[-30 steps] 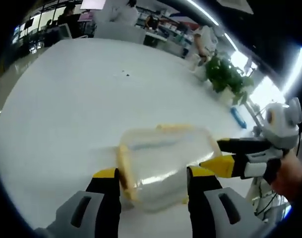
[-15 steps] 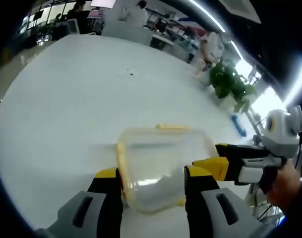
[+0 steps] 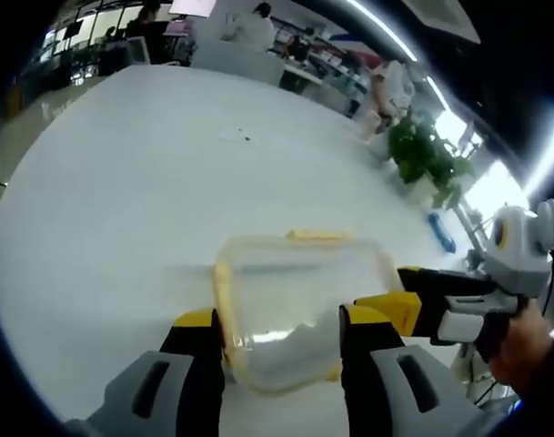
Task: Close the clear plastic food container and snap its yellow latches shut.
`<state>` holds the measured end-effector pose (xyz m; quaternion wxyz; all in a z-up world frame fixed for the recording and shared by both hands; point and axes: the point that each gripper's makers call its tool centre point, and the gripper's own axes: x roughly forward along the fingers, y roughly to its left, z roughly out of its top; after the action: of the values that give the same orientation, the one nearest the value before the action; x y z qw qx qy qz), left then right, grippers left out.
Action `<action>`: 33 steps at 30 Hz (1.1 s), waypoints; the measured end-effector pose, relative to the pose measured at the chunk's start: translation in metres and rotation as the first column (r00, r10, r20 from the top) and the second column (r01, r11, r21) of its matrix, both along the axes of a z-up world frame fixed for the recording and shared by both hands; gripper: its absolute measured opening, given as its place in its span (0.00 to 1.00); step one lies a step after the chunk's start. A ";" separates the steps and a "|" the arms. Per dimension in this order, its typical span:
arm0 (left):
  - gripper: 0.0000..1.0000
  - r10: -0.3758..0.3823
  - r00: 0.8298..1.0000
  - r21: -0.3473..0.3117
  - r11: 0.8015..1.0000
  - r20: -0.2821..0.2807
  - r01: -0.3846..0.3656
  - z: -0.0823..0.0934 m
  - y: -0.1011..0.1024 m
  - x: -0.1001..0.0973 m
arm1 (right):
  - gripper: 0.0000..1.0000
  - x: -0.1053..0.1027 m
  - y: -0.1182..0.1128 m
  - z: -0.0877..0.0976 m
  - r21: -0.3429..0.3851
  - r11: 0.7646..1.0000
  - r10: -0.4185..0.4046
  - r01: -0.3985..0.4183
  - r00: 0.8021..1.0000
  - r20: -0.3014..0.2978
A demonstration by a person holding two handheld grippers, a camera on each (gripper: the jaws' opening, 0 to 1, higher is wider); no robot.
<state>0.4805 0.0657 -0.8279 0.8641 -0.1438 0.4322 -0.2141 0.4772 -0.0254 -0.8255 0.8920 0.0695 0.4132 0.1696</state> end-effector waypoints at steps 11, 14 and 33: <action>0.50 0.023 1.000 0.003 1.000 0.005 -0.023 0.001 0.027 0.021 | 0.53 0.020 0.027 0.001 0.008 1.000 0.010 -0.010 1.000 0.018; 0.50 0.025 1.000 0.004 1.000 0.006 -0.026 0.001 0.034 0.027 | 0.53 0.027 0.034 0.001 0.009 1.000 0.015 -0.015 1.000 0.019; 0.51 0.061 0.998 0.010 0.998 0.015 -0.061 0.002 0.076 0.067 | 0.53 0.070 0.075 0.001 0.023 0.999 0.036 -0.037 0.999 0.041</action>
<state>0.5480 0.1415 -0.8256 0.8741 -0.1507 0.4226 -0.1864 0.5471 0.0492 -0.8241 0.8960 0.0694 0.3943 0.1920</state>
